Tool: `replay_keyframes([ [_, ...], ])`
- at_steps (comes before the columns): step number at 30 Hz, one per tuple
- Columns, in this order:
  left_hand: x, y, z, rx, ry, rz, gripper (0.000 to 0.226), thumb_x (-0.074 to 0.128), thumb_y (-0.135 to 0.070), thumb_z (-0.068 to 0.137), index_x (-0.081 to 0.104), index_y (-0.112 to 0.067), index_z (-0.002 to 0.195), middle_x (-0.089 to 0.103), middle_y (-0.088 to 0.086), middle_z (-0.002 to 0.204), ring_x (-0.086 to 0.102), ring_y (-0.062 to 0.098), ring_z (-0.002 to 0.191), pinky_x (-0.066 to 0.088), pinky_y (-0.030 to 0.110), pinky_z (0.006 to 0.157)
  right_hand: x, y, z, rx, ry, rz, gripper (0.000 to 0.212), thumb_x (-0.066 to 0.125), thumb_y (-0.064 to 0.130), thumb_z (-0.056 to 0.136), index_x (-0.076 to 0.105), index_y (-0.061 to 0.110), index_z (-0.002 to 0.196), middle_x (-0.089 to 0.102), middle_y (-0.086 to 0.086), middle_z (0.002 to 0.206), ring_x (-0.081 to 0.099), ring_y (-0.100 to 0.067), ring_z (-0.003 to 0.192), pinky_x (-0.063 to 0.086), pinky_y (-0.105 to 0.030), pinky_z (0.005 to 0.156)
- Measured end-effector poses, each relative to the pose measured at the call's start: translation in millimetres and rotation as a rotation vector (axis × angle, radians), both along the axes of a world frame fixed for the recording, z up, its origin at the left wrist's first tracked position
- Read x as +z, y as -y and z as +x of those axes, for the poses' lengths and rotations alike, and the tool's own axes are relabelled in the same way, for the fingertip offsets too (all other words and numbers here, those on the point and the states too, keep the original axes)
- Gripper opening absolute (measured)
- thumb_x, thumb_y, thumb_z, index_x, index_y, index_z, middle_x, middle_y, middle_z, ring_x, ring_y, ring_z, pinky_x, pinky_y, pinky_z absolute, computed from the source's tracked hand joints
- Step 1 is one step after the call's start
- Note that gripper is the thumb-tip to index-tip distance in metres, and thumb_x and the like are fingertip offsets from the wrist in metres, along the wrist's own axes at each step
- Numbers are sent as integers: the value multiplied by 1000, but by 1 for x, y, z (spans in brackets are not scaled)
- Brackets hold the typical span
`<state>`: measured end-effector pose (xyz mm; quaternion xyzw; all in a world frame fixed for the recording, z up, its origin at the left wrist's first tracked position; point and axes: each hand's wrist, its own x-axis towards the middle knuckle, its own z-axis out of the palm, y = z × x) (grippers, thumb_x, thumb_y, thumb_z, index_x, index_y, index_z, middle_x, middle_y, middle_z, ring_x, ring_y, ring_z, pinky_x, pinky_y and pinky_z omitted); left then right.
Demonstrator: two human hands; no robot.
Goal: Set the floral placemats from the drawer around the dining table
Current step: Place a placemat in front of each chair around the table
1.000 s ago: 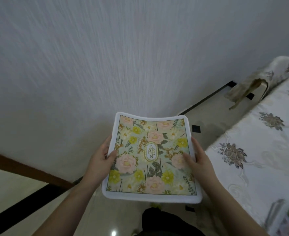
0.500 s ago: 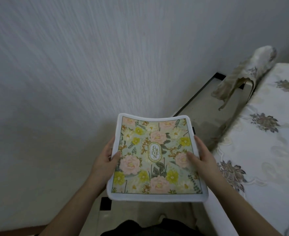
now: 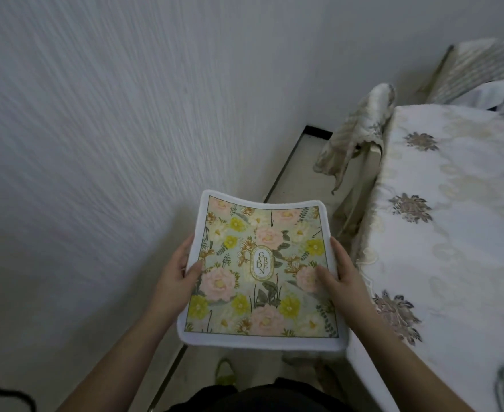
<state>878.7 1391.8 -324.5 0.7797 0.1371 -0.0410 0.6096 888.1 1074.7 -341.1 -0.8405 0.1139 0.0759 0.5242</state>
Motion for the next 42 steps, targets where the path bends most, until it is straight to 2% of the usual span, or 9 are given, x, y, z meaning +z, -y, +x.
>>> replay_keyframes([
  [6, -2, -15, 59, -126, -2, -13, 56, 56, -14, 98, 41, -44, 142, 70, -9, 116, 72, 12, 96, 61, 41, 74, 4, -14, 11, -156, 33, 37, 65, 58, 27, 97, 24, 39, 152, 52, 13, 137, 59, -9, 110, 48, -14, 74],
  [9, -4, -4, 81, -208, 5, -13, 56, 57, -12, 98, 41, -42, 142, 70, -10, 113, 72, 10, 94, 61, 34, 70, 0, -7, 7, -260, 32, 73, 64, 60, 31, 96, 26, 55, 144, 53, 9, 140, 62, -13, 112, 55, -32, 85],
  [12, -6, 19, 102, -280, -4, -53, 56, 56, -8, 97, 41, -39, 141, 69, -11, 111, 72, 7, 91, 60, 26, 63, -4, 9, 2, -355, 8, 87, 63, 61, 35, 94, 25, 72, 132, 60, 4, 133, 68, -16, 103, 59, -45, 83],
  [16, -11, 57, 132, -383, -56, -61, 55, 58, -11, 97, 42, -41, 140, 70, -7, 111, 74, 14, 89, 61, 32, 63, -9, 34, -4, -473, -16, 104, 64, 60, 31, 95, 26, 52, 145, 70, 3, 111, 73, -10, 80, 62, -37, 67],
  [23, -16, 149, 198, -632, -119, -21, 54, 59, -16, 97, 42, -43, 140, 72, -3, 112, 74, 21, 90, 62, 47, 68, -20, 91, -4, -684, 16, 137, 64, 58, 23, 97, 26, 42, 149, 71, 0, 108, 71, 0, 77, 53, -14, 56],
  [32, -24, 255, 246, -825, -128, 63, 55, 60, -17, 96, 44, -47, 139, 72, -7, 112, 74, 19, 91, 61, 48, 73, -39, 140, -8, -905, 5, 189, 65, 58, 28, 97, 24, 47, 149, 69, 6, 116, 72, -8, 88, 60, -27, 70],
  [36, -25, 295, 255, -925, -135, 90, 54, 59, -13, 97, 44, -46, 136, 73, -5, 107, 74, 18, 88, 61, 46, 74, -47, 147, -15, -1021, -15, 178, 63, 57, 30, 97, 23, 52, 146, 67, 4, 119, 69, -9, 94, 57, -21, 70],
  [39, -26, 324, 264, -1028, -102, 145, 53, 58, -13, 97, 40, -43, 137, 70, -12, 107, 73, 8, 83, 60, 25, 65, -54, 150, -18, -1112, -17, 187, 63, 57, 29, 97, 23, 53, 145, 68, 5, 119, 69, -7, 94, 57, -22, 72],
  [42, -36, 349, 284, -1138, -145, 176, 55, 57, -18, 98, 39, -47, 140, 70, -7, 115, 74, 13, 88, 62, 36, 73, -62, 145, -17, -1216, -18, 214, 63, 56, 27, 98, 23, 49, 148, 66, 5, 123, 68, -4, 97, 55, -15, 69],
])
